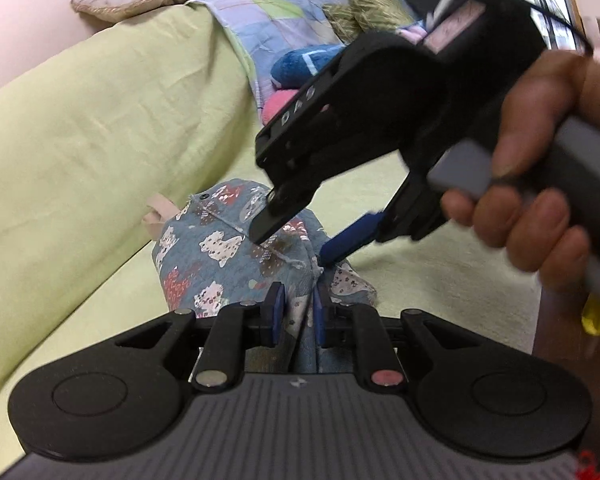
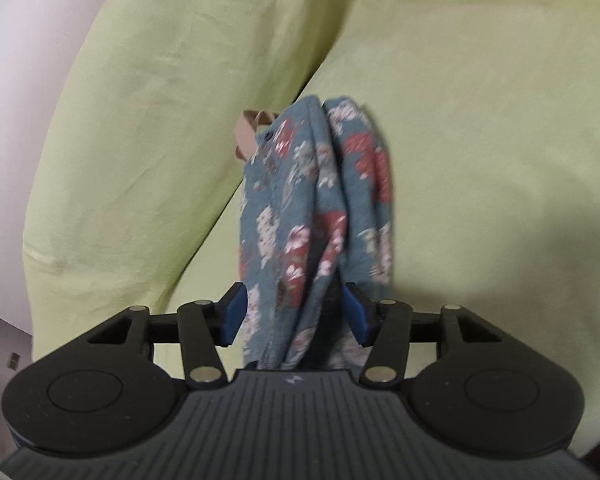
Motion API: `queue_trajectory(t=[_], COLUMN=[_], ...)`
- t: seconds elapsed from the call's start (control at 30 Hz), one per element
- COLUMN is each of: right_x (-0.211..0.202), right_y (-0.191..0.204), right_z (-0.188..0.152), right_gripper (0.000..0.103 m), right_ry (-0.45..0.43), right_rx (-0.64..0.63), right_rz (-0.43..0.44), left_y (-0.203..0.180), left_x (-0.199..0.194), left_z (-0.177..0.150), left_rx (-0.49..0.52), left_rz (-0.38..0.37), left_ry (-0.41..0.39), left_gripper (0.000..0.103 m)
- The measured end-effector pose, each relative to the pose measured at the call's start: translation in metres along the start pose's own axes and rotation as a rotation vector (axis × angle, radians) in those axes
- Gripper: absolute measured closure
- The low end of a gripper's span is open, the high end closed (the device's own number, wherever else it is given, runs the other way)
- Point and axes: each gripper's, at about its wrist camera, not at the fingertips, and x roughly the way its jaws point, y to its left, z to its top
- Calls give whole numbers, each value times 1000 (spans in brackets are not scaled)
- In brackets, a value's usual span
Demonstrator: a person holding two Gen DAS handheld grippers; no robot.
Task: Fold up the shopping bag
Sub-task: 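Grasp the bag's side with the right gripper while the left gripper pinches the other side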
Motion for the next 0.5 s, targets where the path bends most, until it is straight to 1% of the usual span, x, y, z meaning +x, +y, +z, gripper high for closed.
queue_trajectory(t=[0.1,0.13,0.17,0.2,0.3,0.33,0.37,0.5], right_x=[12,15,19,21,15,11,7,-1], right_y=[4,5,6,8,19,22,24,19], right_z=[-2,-2,-2,-2,-9,-12,-14,-17], right_gripper=[54,60,85,94,95,95,95,95], right_ry=[-5,-9,-13,-21,-64,-80,-93,-106], right_rx=[-2,-9,-21,-43,-164,-187,-202,-188], right_rz=[6,3,-12,-29,-65,-73,-81,-113], left_y=[3,4,4,5,3,2,1,-5], left_x=[-3,-4,-4,-4,-6,-6,-7,-7], left_z=[-2,-3,-4,-4,-5,-6,-6,-8], left_rx=[-28,-30,-28,-26,-17,-13,-8,15], left_rz=[-14,-15,-12,-14,-20,-23,-26,-33], left_ry=[-1,0,3,6,4,3,3,9], left_gripper=[86,86,86,85,81,77,77,77])
